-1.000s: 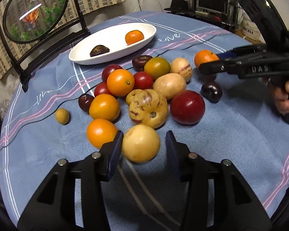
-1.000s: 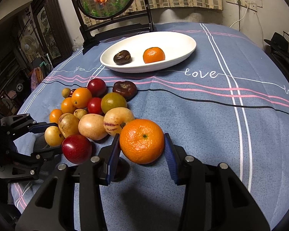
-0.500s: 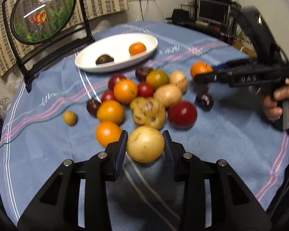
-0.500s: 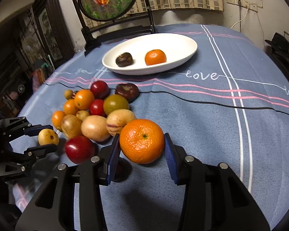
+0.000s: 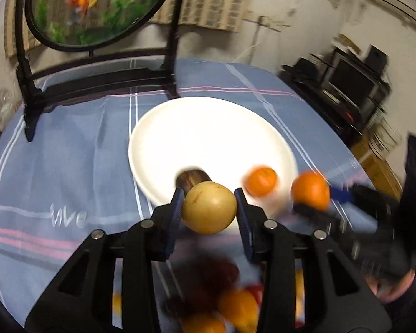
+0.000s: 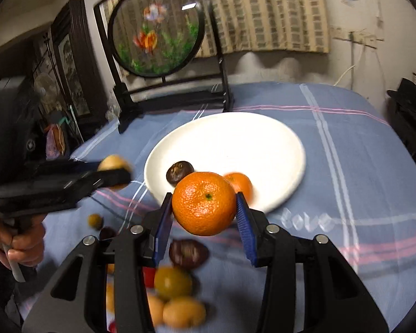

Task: Organize fruits
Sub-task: 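Carry both fruits onto the white plate and open both grippers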

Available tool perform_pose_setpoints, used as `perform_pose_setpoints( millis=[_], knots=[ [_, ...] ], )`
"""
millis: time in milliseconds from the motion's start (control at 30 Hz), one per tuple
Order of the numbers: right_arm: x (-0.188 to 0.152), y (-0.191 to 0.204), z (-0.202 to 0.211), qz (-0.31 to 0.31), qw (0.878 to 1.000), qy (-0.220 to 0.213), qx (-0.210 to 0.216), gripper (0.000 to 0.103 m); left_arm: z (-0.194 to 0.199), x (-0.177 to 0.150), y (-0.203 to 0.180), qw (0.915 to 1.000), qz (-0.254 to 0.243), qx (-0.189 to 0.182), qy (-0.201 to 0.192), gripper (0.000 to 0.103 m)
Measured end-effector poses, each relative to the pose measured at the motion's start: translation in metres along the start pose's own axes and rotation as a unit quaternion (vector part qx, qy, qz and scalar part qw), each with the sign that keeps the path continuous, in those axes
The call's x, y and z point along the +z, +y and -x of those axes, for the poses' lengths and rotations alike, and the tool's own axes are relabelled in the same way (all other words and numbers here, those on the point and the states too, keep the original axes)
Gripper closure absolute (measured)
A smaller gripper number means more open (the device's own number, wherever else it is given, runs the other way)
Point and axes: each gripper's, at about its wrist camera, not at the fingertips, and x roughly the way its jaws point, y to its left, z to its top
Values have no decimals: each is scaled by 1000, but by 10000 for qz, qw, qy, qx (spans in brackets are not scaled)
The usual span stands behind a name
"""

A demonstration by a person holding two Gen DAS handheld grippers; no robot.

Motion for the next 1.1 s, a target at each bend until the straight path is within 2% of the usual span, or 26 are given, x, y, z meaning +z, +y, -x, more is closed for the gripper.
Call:
perform_pose_setpoints(
  millis=[200, 433, 600, 633, 833, 933, 1033, 1100],
  knots=[
    [12, 15, -51, 402, 9978, 532, 27, 58, -52, 32, 22, 9987, 245, 351, 263, 65],
    [13, 20, -71, 480, 9959, 761, -22, 59, -80, 36, 34, 9976, 324, 417, 448, 65],
    [13, 21, -77, 533, 9949, 860, -8, 58, -87, 32, 39, 9969, 412, 456, 496, 65],
    [14, 22, -78, 540, 9948, 869, -23, 58, -87, 32, 39, 9966, 447, 475, 513, 63],
    [14, 24, -68, 540, 9956, 761, -20, 51, -74, 28, 35, 9965, 441, 595, 394, 35],
    [15, 26, -46, 554, 9972, 509, -38, 51, -49, 22, 33, 9971, 469, 573, 190, 29],
    [9, 24, -20, 541, 9980, 316, -88, 51, -14, 6, 29, 9971, 432, 626, -15, 16],
    [-4, 23, -1, 529, 9983, 251, -71, 51, 7, -9, 27, 9975, 361, 599, -110, 15]
  ],
)
